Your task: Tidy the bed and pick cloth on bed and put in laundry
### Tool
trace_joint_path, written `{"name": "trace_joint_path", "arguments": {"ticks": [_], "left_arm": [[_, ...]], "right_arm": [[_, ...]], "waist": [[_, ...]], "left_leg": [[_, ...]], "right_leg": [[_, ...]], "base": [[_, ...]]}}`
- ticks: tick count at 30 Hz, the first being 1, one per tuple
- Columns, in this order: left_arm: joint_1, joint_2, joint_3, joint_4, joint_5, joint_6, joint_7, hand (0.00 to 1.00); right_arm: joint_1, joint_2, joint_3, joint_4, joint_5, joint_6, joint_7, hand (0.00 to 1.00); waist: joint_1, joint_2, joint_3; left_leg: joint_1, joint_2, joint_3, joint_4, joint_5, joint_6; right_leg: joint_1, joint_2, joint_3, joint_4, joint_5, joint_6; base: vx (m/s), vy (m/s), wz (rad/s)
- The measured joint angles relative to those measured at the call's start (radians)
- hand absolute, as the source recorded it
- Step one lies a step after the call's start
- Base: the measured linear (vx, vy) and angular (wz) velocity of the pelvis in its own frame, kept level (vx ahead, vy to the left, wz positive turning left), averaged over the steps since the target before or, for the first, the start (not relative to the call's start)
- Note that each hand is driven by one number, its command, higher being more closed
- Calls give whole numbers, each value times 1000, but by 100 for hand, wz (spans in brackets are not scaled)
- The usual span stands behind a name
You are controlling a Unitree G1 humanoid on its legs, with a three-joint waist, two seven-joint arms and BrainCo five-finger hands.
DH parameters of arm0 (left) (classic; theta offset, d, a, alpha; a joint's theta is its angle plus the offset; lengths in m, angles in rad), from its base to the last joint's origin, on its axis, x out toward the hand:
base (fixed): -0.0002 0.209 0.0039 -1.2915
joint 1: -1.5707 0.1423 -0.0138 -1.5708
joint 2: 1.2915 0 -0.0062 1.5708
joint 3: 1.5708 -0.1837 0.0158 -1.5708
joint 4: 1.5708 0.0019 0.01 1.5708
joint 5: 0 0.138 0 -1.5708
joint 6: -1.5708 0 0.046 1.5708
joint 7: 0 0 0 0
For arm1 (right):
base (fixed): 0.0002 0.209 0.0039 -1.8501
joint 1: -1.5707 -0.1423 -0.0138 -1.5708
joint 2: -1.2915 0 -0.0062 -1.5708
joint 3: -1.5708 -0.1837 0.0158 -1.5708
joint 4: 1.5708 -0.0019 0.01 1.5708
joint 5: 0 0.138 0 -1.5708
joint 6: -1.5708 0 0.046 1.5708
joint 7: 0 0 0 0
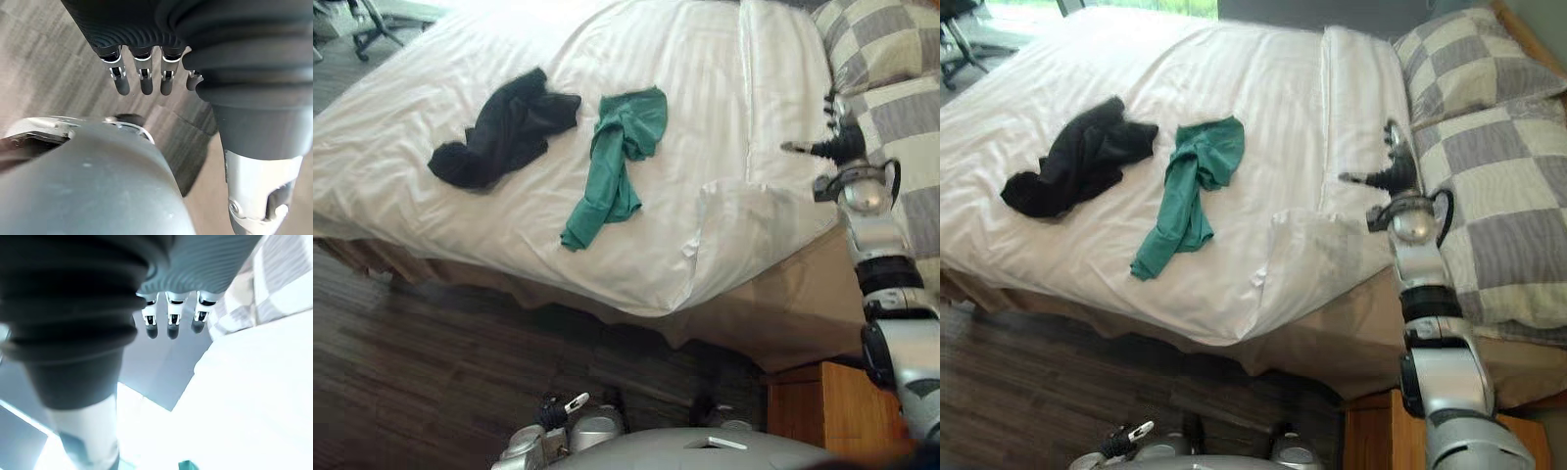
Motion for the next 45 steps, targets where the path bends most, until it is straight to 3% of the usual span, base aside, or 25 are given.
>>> {"name": "trace_joint_path", "arguments": {"ticks": [5, 8, 12, 16, 17, 20, 23, 30, 34, 37, 42, 43, 45], "left_arm": [[-40, -7, -38, -61, -72, -11, -3, 0], [-49, -5, -40, -77, -71, -13, 1, 0], [-87, -2, -79, -78, -69, -20, 0, 0], [-129, -6, -135, -96, -70, -22, -4, 0], [-143, -6, -162, -98, -69, -21, -6, 0], [-158, -7, -207, -123, -68, -21, -12, 0], [-159, -7, -236, -145, -71, -22, -13, 0], [-156, 4, -273, -204, -71, -37, -72, 0], [-141, 4, -273, -236, -71, -38, -86, 0], [-118, 6, -266, -254, -69, -38, -88, 0], [-55, 1, -223, -226, 10, -34, -83, 0], [-50, -1, -221, -203, 28, -35, -83, 0], [-34, -17, -201, -160, 69, -43, -79, 0]], "right_arm": [[-82, -29, 77, 16, -54, 30, 27, 0], [-82, -39, 98, 17, -99, 59, 48, 0], [-125, -81, 138, 66, -124, 92, 49, 0], [-200, -134, 157, 113, -139, 130, 59, 0], [-224, -155, 178, 130, -139, 139, 67, 100], [-250, -196, 185, 154, -157, 146, 112, 100], [-268, -233, 204, 163, -169, 142, 143, 100], [-266, -255, 215, 192, -114, 128, 170, 100], [-151, -211, 128, 175, -35, 98, 130, 100], [-19, -141, -11, 92, 40, 72, 82, 100], [297, 88, -221, -60, 180, 56, -63, 100], [357, 129, -234, -74, 190, 54, -88, 0], [468, 205, -258, -75, 233, 49, -136, 0]], "waist": [[15, 46, 100], [20, 53, 137], [24, 69, 152], [31, 112, 178], [34, 127, 186], [43, 165, 205], [48, 182, 209], [47, 185, 210], [40, 183, 211], [14, 166, 215], [-9, 77, 146], [-12, 62, 114], [-27, 44, 56]], "left_leg": [[-81, -1, -2, 0, 35, 8], [-108, -1, -3, 1, 51, 4], [-166, -6, -7, 2, 66, 17], [-206, -15, -8, 6, 85, 36], [-219, -19, -6, 7, 86, 38], [-246, -25, -6, 7, 89, 41], [-266, -30, -3, 7, 92, 44], [-240, -35, -1, 7, 89, 41], [-167, -36, 6, 6, 76, 28], [-125, -29, 17, 6, 66, 24], [-51, -8, 54, 6, 35, -10], [-41, -5, 60, 6, 30, -16], [-2, 1, 65, 6, 12, -17]], "right_leg": [[-75, 1, 20, 3, 25, 9], [-107, -2, 21, 15, 32, 10], [-176, -12, 21, 46, 36, 3], [-228, -26, 21, 77, 34, 1], [-248, -31, 24, 90, 31, -2], [-285, -42, 26, 112, 25, -2], [-317, -50, 31, 131, 19, -3], [-298, -56, 37, 139, 11, 0], [-229, -54, 48, 137, -2, 8], [-180, -43, 54, 114, -2, 11], [-98, -10, 80, 52, -1, 18], [-87, -4, 84, 41, -1, 18], [-41, 7, 89, 15, 0, 17]], "base": [[-152, 63, 12], [-18, 10, 2], [39, -3, 6], [63, -5, 6], [57, -6, 4], [35, -11, 2], [46, -22, -2], [19, -11, -1], [26, -27, -8], [32, -44, -13], [75, -69, -24], [93, -54, -20], [146, -68, -17]]}}
